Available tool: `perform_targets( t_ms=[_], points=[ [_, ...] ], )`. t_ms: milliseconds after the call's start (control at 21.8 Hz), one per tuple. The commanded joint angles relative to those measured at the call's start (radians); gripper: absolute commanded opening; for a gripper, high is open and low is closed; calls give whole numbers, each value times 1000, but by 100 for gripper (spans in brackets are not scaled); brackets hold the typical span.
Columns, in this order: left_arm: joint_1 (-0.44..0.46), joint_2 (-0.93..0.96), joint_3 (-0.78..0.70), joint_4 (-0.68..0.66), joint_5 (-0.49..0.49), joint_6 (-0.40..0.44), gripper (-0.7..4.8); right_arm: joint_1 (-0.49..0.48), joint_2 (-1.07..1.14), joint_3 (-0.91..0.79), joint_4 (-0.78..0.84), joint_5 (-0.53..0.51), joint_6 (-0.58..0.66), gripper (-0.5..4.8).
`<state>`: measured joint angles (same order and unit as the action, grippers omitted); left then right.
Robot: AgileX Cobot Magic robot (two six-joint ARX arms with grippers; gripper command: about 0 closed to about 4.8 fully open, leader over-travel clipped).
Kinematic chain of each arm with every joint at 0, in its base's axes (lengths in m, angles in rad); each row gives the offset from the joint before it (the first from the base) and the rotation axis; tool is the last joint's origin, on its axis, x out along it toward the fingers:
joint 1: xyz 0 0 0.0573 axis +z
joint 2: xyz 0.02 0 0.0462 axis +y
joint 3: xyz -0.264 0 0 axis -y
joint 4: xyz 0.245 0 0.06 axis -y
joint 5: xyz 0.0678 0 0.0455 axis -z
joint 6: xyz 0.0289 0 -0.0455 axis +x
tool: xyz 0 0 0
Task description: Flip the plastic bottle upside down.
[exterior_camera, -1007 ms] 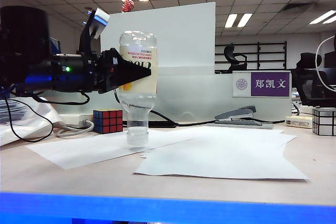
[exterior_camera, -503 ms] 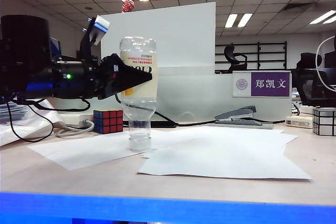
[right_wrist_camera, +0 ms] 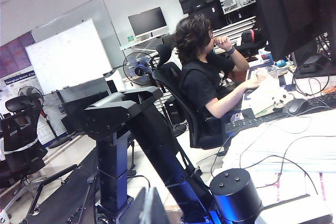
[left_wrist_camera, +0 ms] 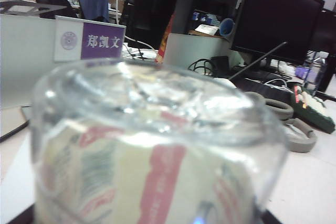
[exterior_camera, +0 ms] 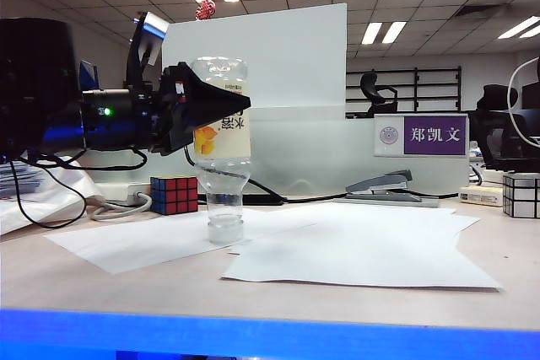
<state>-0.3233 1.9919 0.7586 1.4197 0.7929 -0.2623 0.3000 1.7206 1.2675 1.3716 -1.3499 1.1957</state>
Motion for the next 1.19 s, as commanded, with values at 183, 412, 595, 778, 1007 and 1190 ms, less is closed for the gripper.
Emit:
perform_targets(
  t_ms=[183,412,595,778,1007,1190],
  points=[
    [0,-32,3,34,12,2,479,1,-6,3,10,5,-19,-9],
    [0,-63,20,34,-6,24,479,1,-6,3,10,5,-19,-9],
    [0,-103,49,33,-5,22,479,1,-6,3,10,5,-19,-9],
    [0,-123,96,33,7,-9,479,1,-5,3,10,5,-19,-9],
    [0,-238,133,33,74,-48,393,1,-5,3,10,6,-23,-9],
    [153,-630,133,8,152,-419,44,-1,-11,5,44,41,-10,-9]
  ],
)
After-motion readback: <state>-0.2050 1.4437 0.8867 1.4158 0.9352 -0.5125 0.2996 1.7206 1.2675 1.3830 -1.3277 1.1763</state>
